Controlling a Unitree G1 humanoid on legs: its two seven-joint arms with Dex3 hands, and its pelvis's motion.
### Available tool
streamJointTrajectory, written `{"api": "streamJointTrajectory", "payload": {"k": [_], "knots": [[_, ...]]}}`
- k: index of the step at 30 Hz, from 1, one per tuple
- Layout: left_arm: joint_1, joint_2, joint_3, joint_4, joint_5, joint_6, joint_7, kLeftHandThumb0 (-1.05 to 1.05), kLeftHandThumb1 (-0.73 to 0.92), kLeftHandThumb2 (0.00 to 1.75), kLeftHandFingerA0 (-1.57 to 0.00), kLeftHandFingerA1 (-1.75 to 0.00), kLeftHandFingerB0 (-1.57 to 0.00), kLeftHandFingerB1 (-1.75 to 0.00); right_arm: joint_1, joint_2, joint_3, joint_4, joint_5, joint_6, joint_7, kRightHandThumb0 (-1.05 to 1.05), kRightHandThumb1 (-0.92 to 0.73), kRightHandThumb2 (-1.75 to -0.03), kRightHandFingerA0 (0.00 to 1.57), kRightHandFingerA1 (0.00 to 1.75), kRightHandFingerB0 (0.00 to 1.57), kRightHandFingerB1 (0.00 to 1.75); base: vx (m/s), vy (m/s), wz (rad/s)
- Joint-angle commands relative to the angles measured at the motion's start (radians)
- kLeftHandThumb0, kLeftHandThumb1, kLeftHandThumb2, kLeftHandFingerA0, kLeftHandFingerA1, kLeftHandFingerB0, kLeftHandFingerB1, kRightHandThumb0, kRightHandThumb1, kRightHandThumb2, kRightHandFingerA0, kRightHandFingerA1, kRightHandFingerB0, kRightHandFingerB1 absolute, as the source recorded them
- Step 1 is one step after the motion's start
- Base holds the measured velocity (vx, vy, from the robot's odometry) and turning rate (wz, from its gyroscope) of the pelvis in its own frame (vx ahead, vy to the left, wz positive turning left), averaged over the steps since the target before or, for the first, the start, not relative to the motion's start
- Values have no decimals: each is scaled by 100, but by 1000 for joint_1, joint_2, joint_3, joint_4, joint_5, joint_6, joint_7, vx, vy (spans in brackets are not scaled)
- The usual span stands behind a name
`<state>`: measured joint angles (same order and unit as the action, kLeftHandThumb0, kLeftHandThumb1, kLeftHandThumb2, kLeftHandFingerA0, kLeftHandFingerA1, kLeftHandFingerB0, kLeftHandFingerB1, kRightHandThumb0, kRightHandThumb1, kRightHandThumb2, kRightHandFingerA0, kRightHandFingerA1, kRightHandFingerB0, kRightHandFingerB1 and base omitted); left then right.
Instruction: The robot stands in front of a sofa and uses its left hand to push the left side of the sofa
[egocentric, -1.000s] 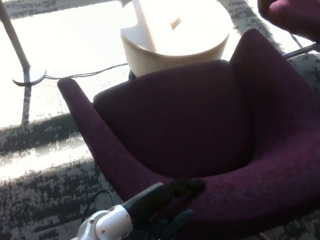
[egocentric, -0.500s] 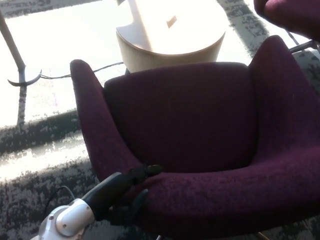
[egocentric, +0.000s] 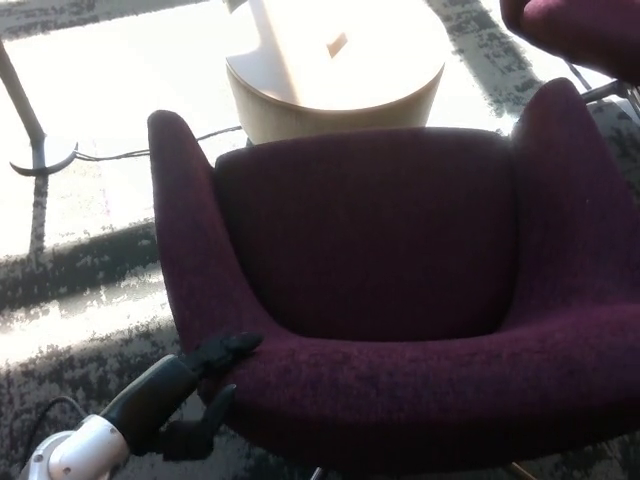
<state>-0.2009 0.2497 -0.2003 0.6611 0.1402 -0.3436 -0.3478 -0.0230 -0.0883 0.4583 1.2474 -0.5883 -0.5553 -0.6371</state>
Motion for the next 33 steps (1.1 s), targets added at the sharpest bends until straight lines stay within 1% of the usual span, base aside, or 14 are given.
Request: {"api": "streamJointTrajectory", "payload": {"k": [1, 5, 8, 10, 15, 16, 18, 19, 22, 24, 25, 26, 32, 33], "knots": [[51, 38, 25, 34, -19, -8, -33, -93, 80, 122, 0, -34, -9, -20, 10, -16, 1, 1, -1, 16, 6, -42, -66, -60, 75, 62, 68, 45, 0, 0, 0], [65, 48, 47, 45, -26, -14, -27, -87, 79, 123, 0, -32, -11, -21, 11, -9, 4, 1, -3, 27, 2, -44, -67, -60, 73, 66, 68, 45, 0, 0, 0], [66, 48, 53, 48, -28, -17, -30, -87, 79, 123, 0, -32, -11, -21, 10, -9, 5, 0, -3, 32, 2, -44, -67, -60, 73, 66, 68, 45, 0, 0, 0], [103, 33, 97, 58, -73, -39, -10, -88, 84, 123, -7, -37, -8, -23, 15, -12, 8, 2, -3, 31, 9, -43, -67, -60, 74, 68, 69, 46, 0, 0, 0], [141, 19, 136, 74, -98, -64, -14, -88, 86, 125, -6, -34, -7, -19, 19, -12, 8, 2, 0, 44, 22, -45, -69, -61, 73, 68, 68, 44, 0, 0, 0], [167, 0, 165, 99, -142, -80, -31, -85, 85, 124, 0, -33, -6, -20, 20, -15, 11, 4, -4, 38, 16, -46, -69, -61, 73, 68, 69, 44, 0, 0, 0], [177, -11, 185, 115, -157, -92, -42, -85, 85, 124, 0, -33, -6, -20, 21, -16, 13, 4, -5, 36, 14, -46, -69, -61, 73, 68, 69, 44, 0, 0, 0], [188, -20, 198, 125, -174, -98, -50, -86, 85, 122, -6, -32, -7, -20, 22, -14, 12, 5, -3, 39, 15, -45, -69, -61, 73, 66, 69, 44, 0, 0, 0], [202, -39, 228, 148, -195, -115, -71, -86, 85, 122, -6, -32, -7, -20, 25, -11, 11, 5, -1, 44, 18, -45, -69, -61, 73, 66, 69, 44, 0, 0, 0], [276, -75, 260, 164, -231, -166, -77, -88, 85, 122, -6, -29, -7, -17, 30, -13, 20, 4, -12, 52, 10, -46, -69, -61, 72, 71, 69, 45, 0, 0, 4], [276, -78, 266, 166, -228, -168, -81, -88, 85, 122, -6, -29, -7, -17, 30, -13, 21, 4, -11, 53, 10, -46, -69, -61, 72, 71, 69, 45, 0, 0, 0], [310, -82, 285, 183, -246, -179, -95, -89, 88, 125, 0, -24, 0, -14, 32, -13, 22, 4, -12, 38, -1, -44, -67, -60, 74, 72, 70, 46, 0, 0, 0], [338, -91, 323, 211, -262, -190, -130, -91, 89, 125, 0, -21, 0, -12, 36, -15, 28, 7, -12, 34, -1, -43, -67, -60, 74, 71, 71, 46, 0, 0, 0], [357, -84, 336, 252, -266, -202, -140, -89, 89, 125, 0, -21, 0, -13, 40, -12, 30, 8, -14, 35, -7, -44, -67, -60, 75, 75, 71, 46, 0, 0, 0]]}}
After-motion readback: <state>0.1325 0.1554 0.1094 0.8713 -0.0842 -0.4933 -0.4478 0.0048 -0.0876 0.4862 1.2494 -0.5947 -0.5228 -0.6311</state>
